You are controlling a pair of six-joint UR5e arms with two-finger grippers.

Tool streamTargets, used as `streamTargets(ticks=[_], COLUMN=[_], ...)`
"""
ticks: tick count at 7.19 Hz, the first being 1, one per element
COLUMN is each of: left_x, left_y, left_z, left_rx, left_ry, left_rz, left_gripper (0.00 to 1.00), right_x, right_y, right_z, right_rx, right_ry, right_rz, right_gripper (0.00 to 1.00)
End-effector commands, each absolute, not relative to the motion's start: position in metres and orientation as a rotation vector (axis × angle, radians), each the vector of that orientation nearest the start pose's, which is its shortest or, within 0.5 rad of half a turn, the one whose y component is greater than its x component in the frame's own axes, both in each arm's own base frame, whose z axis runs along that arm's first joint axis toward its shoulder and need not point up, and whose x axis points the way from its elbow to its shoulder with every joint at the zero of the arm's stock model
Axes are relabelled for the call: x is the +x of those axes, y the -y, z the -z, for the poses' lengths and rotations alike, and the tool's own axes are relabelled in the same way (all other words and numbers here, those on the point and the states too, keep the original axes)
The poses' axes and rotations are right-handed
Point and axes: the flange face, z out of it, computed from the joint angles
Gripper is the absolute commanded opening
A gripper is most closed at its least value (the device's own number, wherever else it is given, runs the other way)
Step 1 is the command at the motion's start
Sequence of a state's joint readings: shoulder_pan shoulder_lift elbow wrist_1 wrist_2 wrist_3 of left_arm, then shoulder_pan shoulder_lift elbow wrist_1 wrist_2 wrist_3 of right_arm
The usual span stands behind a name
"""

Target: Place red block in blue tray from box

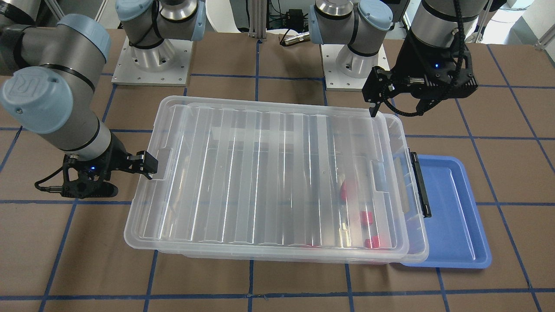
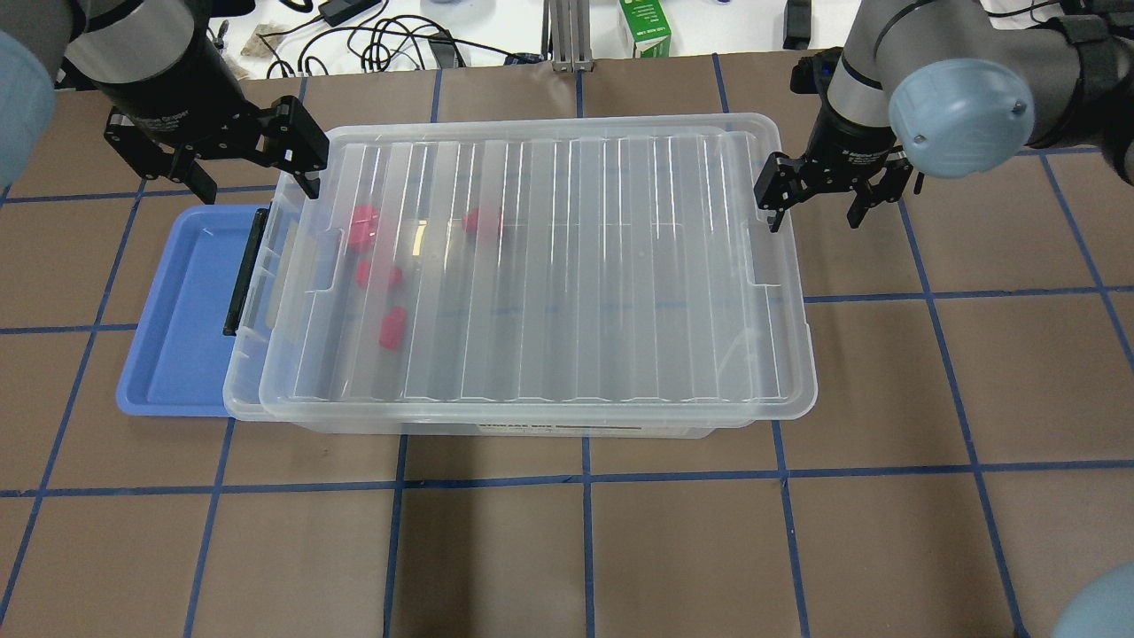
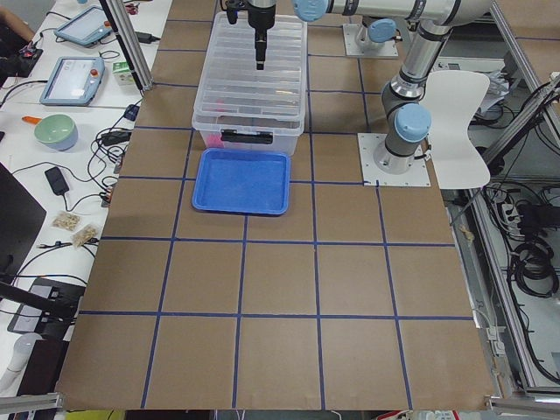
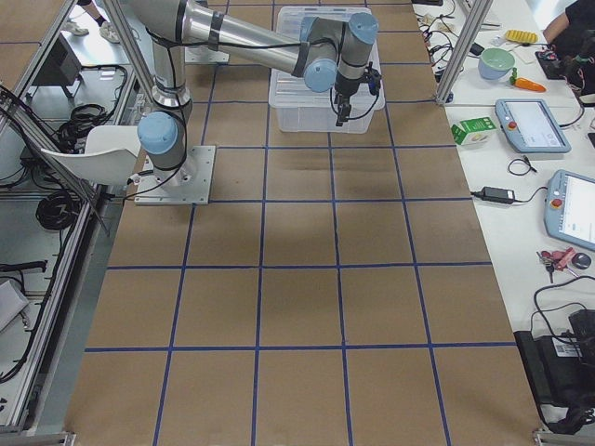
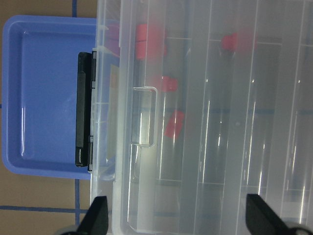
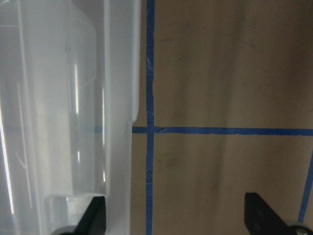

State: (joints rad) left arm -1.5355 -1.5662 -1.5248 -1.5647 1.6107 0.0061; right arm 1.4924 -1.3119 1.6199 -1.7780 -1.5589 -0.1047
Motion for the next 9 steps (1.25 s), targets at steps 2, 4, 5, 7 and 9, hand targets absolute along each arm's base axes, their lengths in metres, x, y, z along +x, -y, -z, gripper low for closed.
streamTargets(ticks=[2, 4, 5, 7, 9], left_x=[-0.112, -0.112, -0.112, -0.112, -0.113], left_y=[0.499, 0.499, 0.499, 0.499, 0.5], left_z=[-0.514, -0.514, -0.514, -0.514, -0.512], left_rx=[-0.047, -0.047, -0.047, -0.047, -0.042], left_ry=[-3.099, -3.099, -3.099, -3.099, -3.099], left_rz=[0.087, 0.087, 0.087, 0.087, 0.082], left_gripper=[1.0, 1.0, 1.0, 1.0, 1.0], right_x=[0.045, 0.018, 0.01, -0.011, -0.025], right_y=[0.585, 0.586, 0.586, 0.586, 0.584], right_z=[-0.346, -0.347, -0.347, -0.347, -0.347], right_rx=[-0.047, -0.081, -0.097, -0.111, -0.123], right_ry=[-3.113, -3.11, -3.106, -3.104, -3.138], right_rz=[-0.153, -0.152, -0.148, -0.147, -0.174], right_gripper=[1.0, 1.0, 1.0, 1.0, 1.0])
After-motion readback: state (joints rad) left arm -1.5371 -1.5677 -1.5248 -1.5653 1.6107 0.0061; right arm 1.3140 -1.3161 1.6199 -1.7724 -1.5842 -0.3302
